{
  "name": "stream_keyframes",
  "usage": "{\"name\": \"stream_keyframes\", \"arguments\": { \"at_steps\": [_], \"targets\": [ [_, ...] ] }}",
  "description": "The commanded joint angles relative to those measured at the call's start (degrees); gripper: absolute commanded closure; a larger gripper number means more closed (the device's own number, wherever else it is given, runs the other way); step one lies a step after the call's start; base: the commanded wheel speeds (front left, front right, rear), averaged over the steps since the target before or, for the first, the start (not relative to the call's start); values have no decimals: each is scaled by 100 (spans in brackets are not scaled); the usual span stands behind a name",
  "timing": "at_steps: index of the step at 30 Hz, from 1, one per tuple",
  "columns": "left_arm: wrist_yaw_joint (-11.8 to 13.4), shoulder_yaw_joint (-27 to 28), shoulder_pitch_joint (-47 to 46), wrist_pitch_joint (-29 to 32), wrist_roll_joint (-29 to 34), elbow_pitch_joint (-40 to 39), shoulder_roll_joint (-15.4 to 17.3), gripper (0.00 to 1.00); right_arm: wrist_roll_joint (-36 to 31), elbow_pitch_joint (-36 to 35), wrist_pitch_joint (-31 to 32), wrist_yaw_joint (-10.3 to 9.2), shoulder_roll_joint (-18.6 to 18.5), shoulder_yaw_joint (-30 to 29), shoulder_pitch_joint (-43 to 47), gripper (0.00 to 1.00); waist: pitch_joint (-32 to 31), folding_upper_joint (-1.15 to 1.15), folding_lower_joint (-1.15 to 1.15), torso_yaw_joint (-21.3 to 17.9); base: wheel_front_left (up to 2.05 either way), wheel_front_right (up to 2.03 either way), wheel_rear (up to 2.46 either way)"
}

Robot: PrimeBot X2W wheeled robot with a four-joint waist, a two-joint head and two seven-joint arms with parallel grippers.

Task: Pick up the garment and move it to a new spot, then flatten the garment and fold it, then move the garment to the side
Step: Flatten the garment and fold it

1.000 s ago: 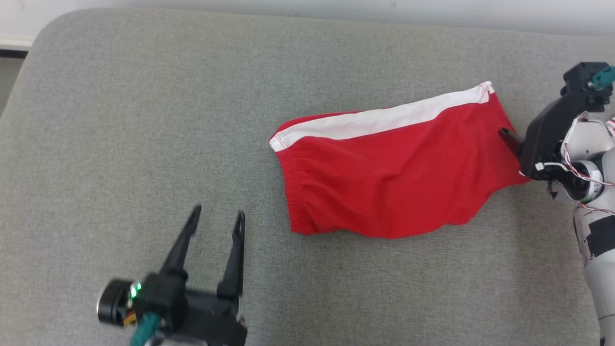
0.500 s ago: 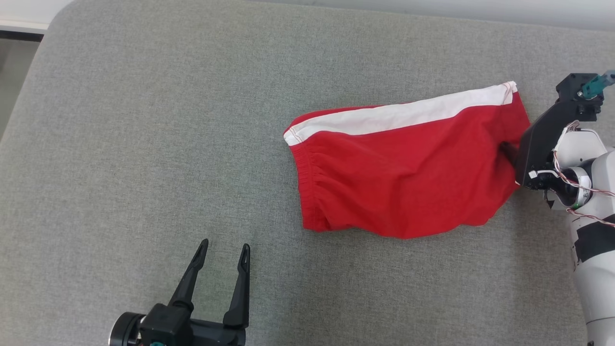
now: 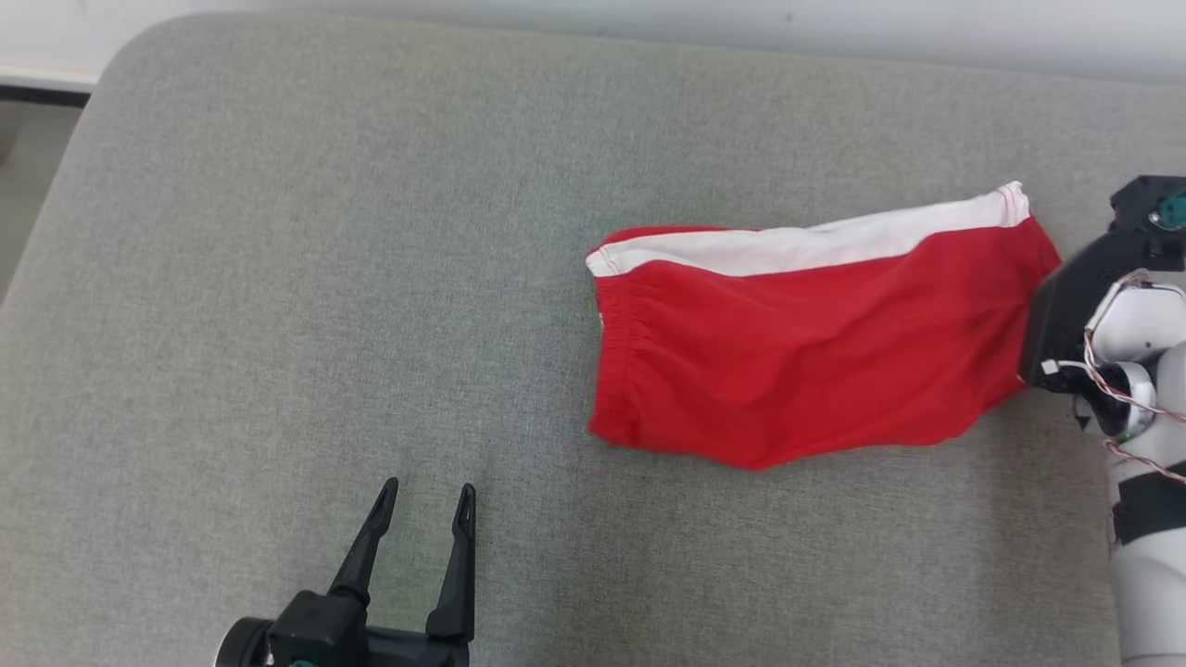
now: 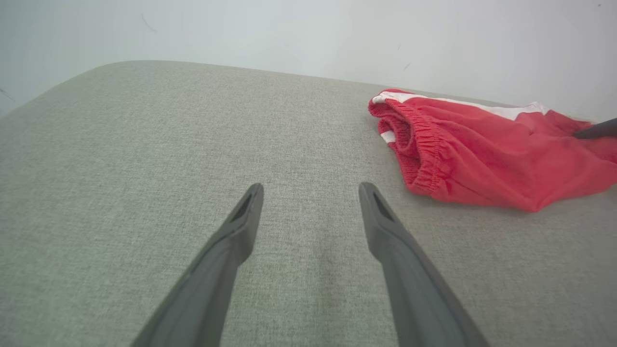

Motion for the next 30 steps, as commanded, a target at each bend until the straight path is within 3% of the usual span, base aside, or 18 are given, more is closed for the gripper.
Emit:
{"name": "stream_keyframes", "arguments": {
  "at_steps": [1, 11, 16, 23, 30],
  "targets": [
    [-33, 29, 107, -15, 30, 31, -31, 0, -69, -139, -39, -17, -33, -31, 121, 100, -168, -1, 0, -94, 0, 0, 0],
    [-183, 149, 302, -15, 115, 165, -222, 0, -323, -1332, 210, -17, -315, -168, 785, 100, -526, -1, 0, -296, 0, 0, 0],
    [-260, 194, 320, -16, 132, 219, -307, 0, -390, -1775, 368, -17, -475, 34, 957, 100, -626, -1, 0, -274, 0, 0, 0],
    [-331, 270, 340, -16, 137, 272, -389, 0, -25, -2306, 684, -18, -330, 515, 826, 100, -705, -1, 0, -232, 0, 0, 0],
    [-430, 327, 358, -16, 161, 322, -480, 0, 340, -2242, 833, -18, 17, 1292, 504, 100, -723, -1, 0, -142, 0, 0, 0]
  ]
}}
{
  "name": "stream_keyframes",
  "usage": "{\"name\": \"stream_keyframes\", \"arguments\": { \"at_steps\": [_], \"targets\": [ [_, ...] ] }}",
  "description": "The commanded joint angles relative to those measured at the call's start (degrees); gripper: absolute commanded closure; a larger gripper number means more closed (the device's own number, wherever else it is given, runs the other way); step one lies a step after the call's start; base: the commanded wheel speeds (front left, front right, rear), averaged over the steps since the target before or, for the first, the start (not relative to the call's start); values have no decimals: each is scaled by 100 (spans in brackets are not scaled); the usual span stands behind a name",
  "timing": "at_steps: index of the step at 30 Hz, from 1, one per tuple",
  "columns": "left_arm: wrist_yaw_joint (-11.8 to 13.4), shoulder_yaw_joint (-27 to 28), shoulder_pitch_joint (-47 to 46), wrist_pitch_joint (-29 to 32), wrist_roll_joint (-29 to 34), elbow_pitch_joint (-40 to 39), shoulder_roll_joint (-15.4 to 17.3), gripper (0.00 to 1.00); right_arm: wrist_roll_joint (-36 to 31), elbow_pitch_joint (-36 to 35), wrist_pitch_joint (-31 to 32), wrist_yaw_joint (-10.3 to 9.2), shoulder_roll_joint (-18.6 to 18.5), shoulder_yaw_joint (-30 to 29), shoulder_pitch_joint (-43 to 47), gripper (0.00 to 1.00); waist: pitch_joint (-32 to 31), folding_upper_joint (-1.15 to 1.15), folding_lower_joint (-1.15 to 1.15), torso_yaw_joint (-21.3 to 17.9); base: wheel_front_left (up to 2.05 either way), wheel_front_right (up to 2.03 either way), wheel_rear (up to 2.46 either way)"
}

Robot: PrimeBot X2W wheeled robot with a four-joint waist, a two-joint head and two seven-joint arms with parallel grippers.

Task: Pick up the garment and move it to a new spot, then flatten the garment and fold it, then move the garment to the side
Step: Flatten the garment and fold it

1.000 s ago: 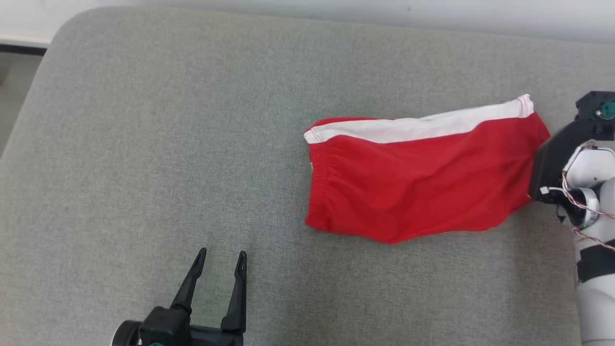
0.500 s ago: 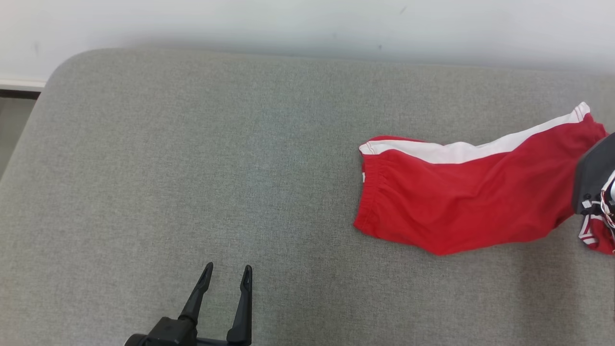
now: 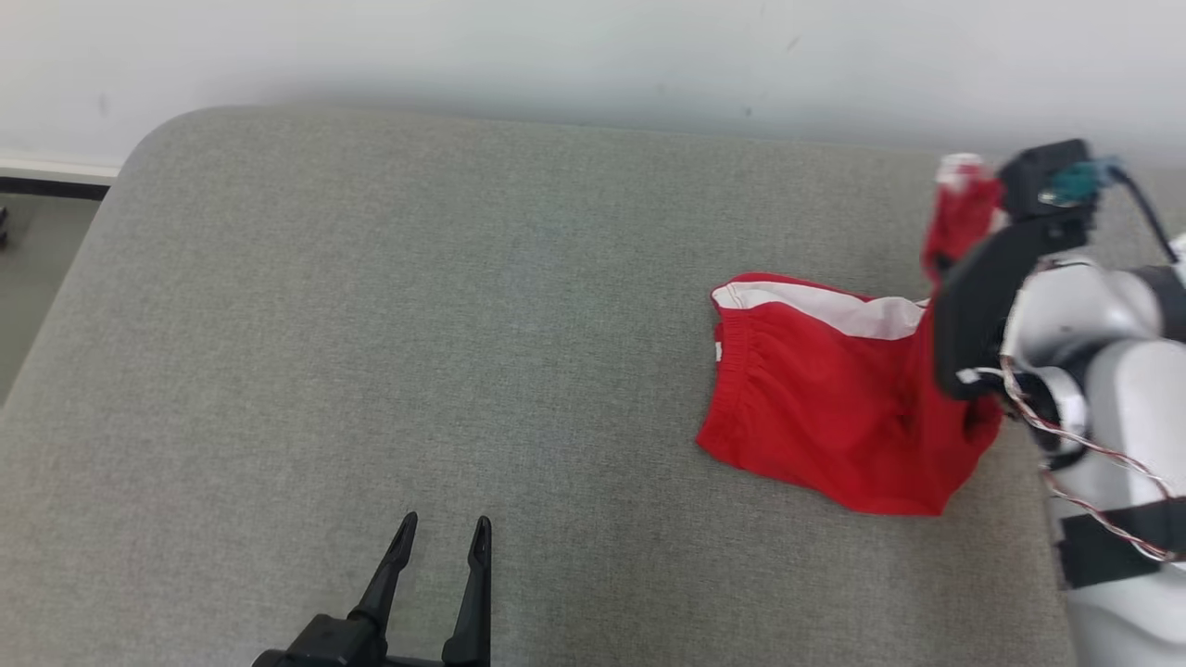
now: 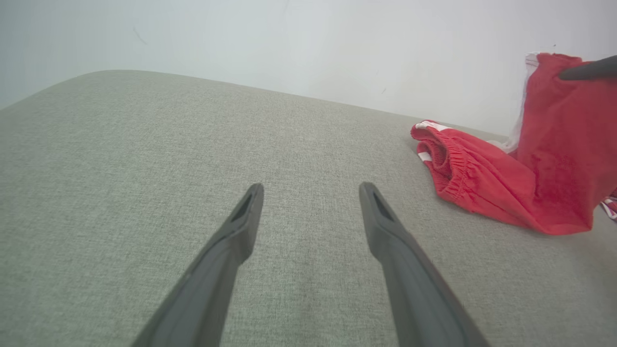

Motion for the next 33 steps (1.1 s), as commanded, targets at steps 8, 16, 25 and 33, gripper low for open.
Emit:
{"name": "stream_keyframes", "arguments": {
  "at_steps": [8, 16, 25, 33],
  "targets": [
    [-89, 66, 38, -16, 78, 64, -111, 0, 181, 789, -167, -18, 439, 824, -418, 100, 74, 0, 1, 210, 0, 0, 0],
    [-166, 144, 40, -16, 122, 129, -192, 0, 311, 1485, -328, -18, 653, 1422, -534, 100, 111, 0, 1, 322, 0, 0, 0],
    [-229, 287, 142, -16, 188, 189, -242, 0, 808, 1712, -584, -18, 844, 1748, -464, 0, -21, 0, 1, 199, 0, 0, 0],
    [-259, 335, 240, -16, 240, 179, -251, 0, 1216, 1107, -1302, -18, 944, 1168, -416, 0, -175, 0, 1, 65, 0, 0, 0]
  ]
}}
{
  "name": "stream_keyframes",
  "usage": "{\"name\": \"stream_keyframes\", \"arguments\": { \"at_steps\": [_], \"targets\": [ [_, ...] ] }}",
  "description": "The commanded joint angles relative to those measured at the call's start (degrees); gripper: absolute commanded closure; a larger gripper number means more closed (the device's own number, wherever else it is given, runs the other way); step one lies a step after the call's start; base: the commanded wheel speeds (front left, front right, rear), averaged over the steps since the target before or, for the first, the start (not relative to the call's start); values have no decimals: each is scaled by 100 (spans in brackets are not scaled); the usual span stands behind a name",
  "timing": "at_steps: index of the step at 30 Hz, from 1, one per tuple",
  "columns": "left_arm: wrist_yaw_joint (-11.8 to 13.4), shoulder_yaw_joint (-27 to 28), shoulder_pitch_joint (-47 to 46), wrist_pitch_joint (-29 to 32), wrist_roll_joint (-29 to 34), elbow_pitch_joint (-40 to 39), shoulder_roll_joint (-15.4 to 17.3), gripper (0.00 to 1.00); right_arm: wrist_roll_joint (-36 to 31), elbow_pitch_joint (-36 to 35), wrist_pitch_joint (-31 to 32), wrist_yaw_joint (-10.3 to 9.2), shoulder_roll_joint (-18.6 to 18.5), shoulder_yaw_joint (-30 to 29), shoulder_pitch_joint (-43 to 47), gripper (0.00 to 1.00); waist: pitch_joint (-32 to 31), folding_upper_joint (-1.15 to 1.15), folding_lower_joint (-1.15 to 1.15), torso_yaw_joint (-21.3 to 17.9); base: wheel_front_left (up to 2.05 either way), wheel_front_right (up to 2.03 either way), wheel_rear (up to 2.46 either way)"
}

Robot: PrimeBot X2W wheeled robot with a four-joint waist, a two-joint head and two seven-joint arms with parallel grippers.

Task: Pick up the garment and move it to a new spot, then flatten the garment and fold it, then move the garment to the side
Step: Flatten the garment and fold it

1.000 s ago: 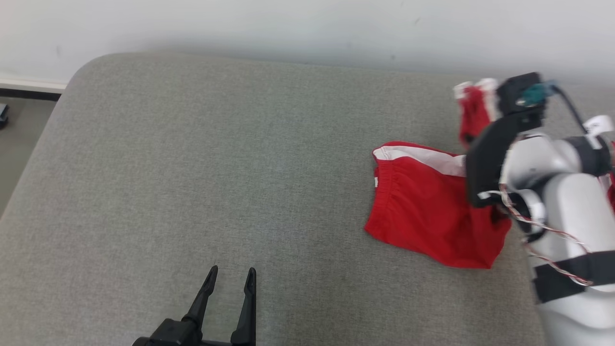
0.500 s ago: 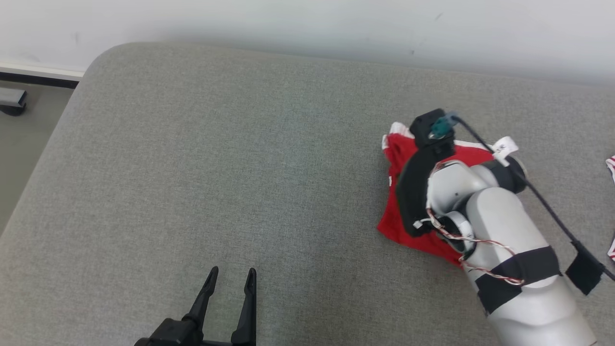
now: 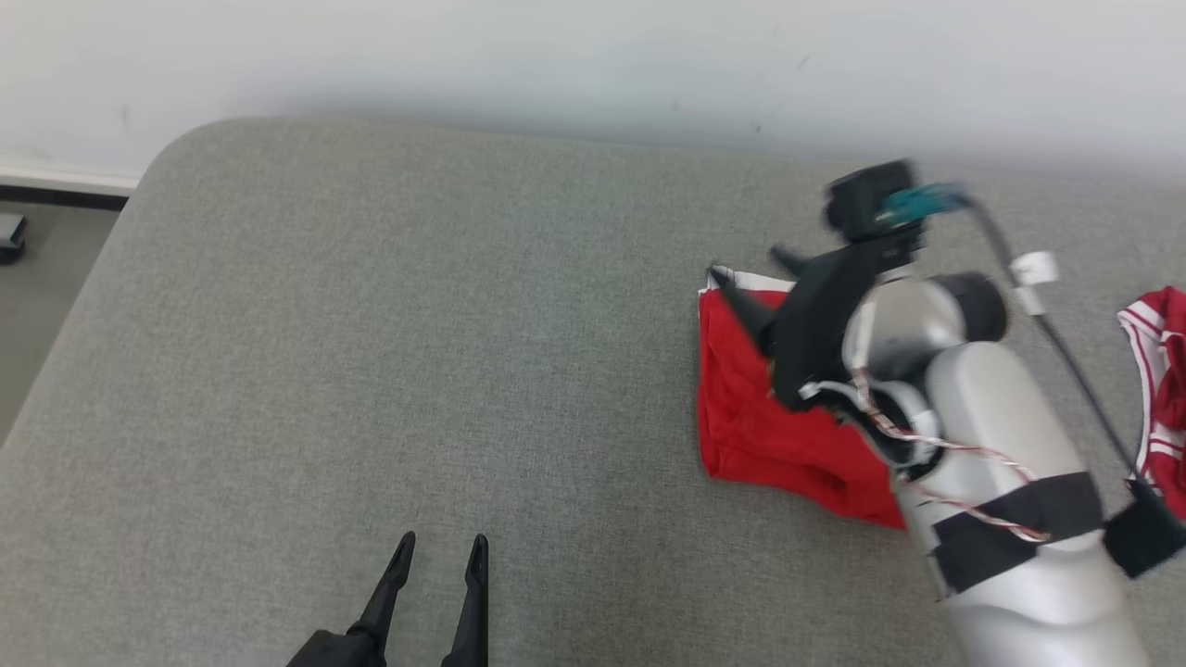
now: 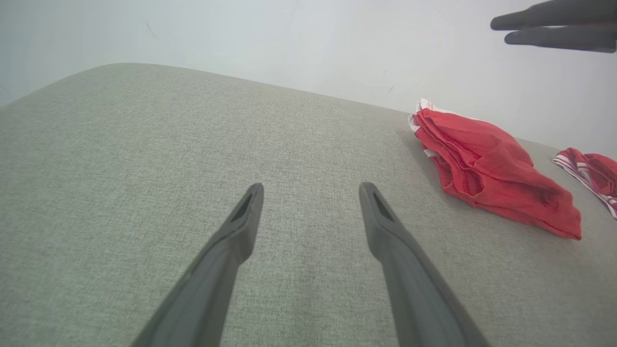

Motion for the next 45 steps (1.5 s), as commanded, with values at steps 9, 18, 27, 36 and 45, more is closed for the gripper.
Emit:
{"name": "stream_keyframes", "arguments": {
  "at_steps": [9, 18, 27, 36, 45],
  "targets": [
    [-35, 39, 260, -16, 107, -41, -14, 0, -641, -480, -1198, -17, -213, -1449, 1194, 0, -353, 0, 0, -127, 0, 0, 0],
    [-13, 124, 434, -16, 102, -97, -26, 0, -1239, -718, -2550, -17, 185, -2327, 2646, 0, -479, 0, 0, -317, 0, 0, 0],
    [4, 300, 554, -16, 125, -171, -45, 0, -1423, -756, -3808, -17, 535, -2416, 3382, 0, -539, 0, 0, -534, 0, 0, 0],
    [-65, 397, 534, -16, 196, -246, -65, 0, -1383, -463, -3854, -17, 556, -2162, 3083, 0, -511, 0, 0, -532, 0, 0, 0],
    [-140, 333, 359, -16, 256, -315, -85, 0, -1556, 294, -3796, -17, 508, -1719, 2065, 0, -197, 0, 0, -161, 0, 0, 0]
  ]
}}
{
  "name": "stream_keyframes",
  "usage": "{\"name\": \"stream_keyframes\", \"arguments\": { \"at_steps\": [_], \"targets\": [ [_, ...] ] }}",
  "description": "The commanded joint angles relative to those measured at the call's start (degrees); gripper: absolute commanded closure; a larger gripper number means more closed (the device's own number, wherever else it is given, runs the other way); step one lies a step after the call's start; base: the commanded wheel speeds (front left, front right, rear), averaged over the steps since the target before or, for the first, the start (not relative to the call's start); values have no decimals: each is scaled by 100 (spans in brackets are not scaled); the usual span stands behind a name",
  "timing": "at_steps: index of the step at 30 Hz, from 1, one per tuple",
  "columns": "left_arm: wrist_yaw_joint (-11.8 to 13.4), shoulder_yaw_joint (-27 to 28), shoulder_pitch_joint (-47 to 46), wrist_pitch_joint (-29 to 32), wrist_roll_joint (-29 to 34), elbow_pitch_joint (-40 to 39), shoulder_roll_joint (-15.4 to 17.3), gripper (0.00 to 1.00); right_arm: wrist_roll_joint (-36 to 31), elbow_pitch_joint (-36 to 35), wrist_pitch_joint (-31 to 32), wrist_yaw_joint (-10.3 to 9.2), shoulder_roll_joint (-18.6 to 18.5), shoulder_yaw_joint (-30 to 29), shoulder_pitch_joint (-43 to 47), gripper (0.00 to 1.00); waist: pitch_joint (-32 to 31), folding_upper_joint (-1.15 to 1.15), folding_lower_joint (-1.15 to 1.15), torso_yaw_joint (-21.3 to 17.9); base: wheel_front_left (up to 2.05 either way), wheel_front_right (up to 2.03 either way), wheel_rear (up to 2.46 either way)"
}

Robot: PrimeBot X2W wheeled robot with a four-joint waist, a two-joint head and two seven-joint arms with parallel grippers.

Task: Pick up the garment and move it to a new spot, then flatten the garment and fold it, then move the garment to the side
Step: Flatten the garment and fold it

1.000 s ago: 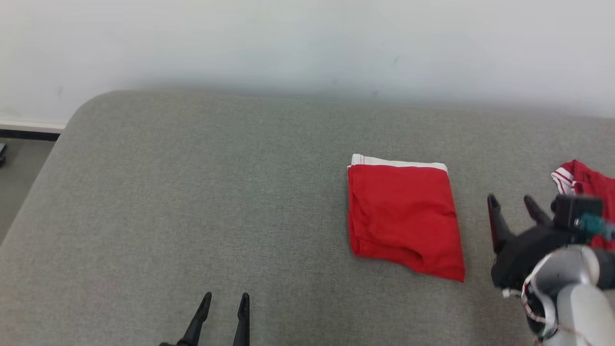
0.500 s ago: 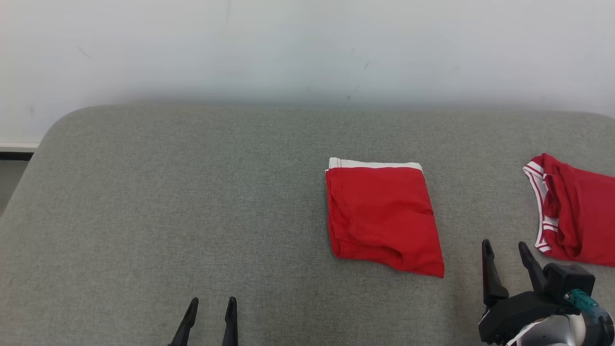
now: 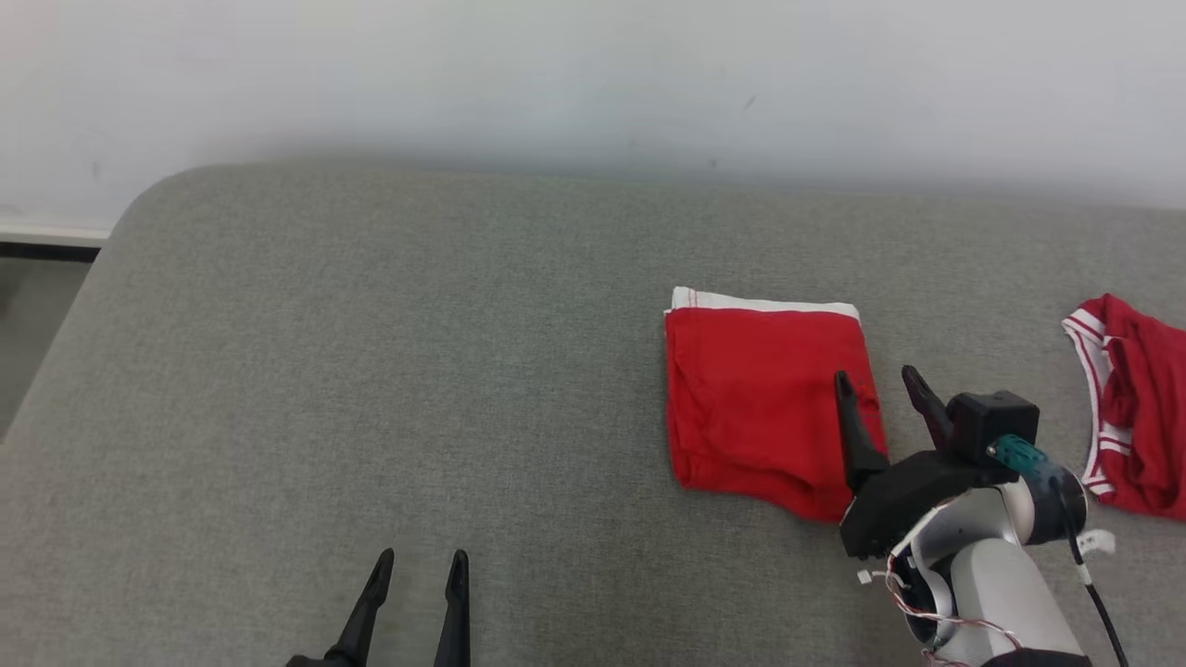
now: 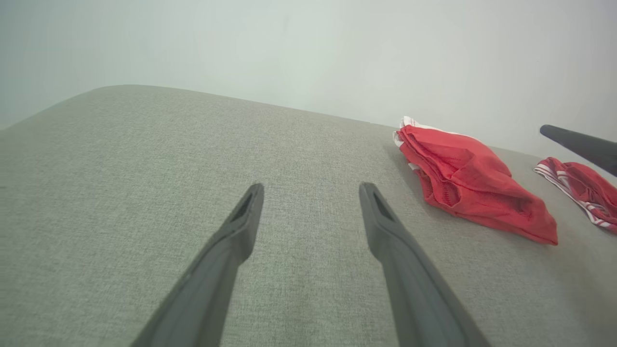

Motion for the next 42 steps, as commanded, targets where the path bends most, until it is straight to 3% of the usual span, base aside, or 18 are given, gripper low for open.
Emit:
{"name": "stream_keyframes", "arguments": {
  "at_steps": [1, 2, 4, 5, 6, 12, 19, 24, 28, 29, 30, 31, 32, 36, 40, 42],
  "targets": [
    [-13, -6, -80, -16, 54, -35, -13, 0, -44, 192, -49, -16, -13, 59, -169, 0, 177, 0, 0, 236, 0, 0, 0],
    [-12, -14, -106, -16, 64, -60, -15, 0, -75, 346, -86, -16, -23, 98, -273, 0, 208, 0, 0, 313, 0, 0, 0],
    [-1, -29, -121, -16, 55, -96, -21, 0, -130, 692, -138, -16, -28, 110, -465, 48, 252, 0, 0, 460, 0, 0, 0],
    [11, -38, -130, -16, 56, -119, -22, 0, -182, 850, -168, -16, -27, 104, -548, 84, 265, 0, 0, 521, 0, 0, 0],
    [13, -50, -137, -16, 48, -139, -24, 0, -209, 1028, -157, -16, -21, 142, -621, 100, 288, 0, 0, 580, 0, 0, 0],
    [21, -115, -209, -16, 5, -195, -26, 0, -441, 1830, -276, -16, 17, 512, -839, 100, 389, 0, 0, 857, 0, 0, 0],
    [80, -141, -189, -16, -75, -199, -28, 0, 3, 2477, -377, -16, 38, 1789, -847, 100, 414, 0, 0, 871, 0, 0, 0],
    [93, -140, -233, -16, -86, -177, -27, 0, 556, 2488, -462, -16, 31, 2675, -824, 100, 382, 0, 0, 778, 0, 0, 0],
    [89, -119, -191, -16, -68, -176, -28, 0, 1036, 2191, -585, -16, 32, 3045, -868, 100, 316, 0, 0, 656, 0, 0, 0],
    [94, -109, -168, -16, -65, -175, -28, 0, 1143, 2072, -624, -16, 30, 3075, -858, 89, 295, 0, 0, 617, 0, 0, 0],
    [97, -93, -144, -16, -61, -175, -27, 0, 1216, 1937, -667, -16, 31, 3119, -841, 62, 268, 0, 0, 575, 0, 0, 0],
    [98, -81, -117, -16, -53, -178, -27, 0, 1313, 1795, -706, -16, 32, 3120, -801, 5, 240, 0, 0, 533, 0, 0, 0],
    [107, -58, -91, -16, -48, -188, -27, 0, 1378, 1631, -748, -16, 33, 3111, -755, 0, 209, 0, 0, 481, 0, 0, 0],
    [123, 15, 19, -16, -20, -205, -27, 0, 1399, 955, -872, -16, 27, 2769, -426, 0, 42, 0, 0, 290, 0, 0, 0],
    [131, 186, 155, -16, 18, -260, -26, 0, 1258, 25, -902, -16, 34, 1820, 332, 0, -159, 0, 0, 41, 0, 0, 0],
    [118, 231, 179, -16, 30, -284, -26, 0, 1262, -202, -956, -16, 36, 1661, 489, 0, -200, 0, 0, -11, 0, 0, 0]
  ]
}}
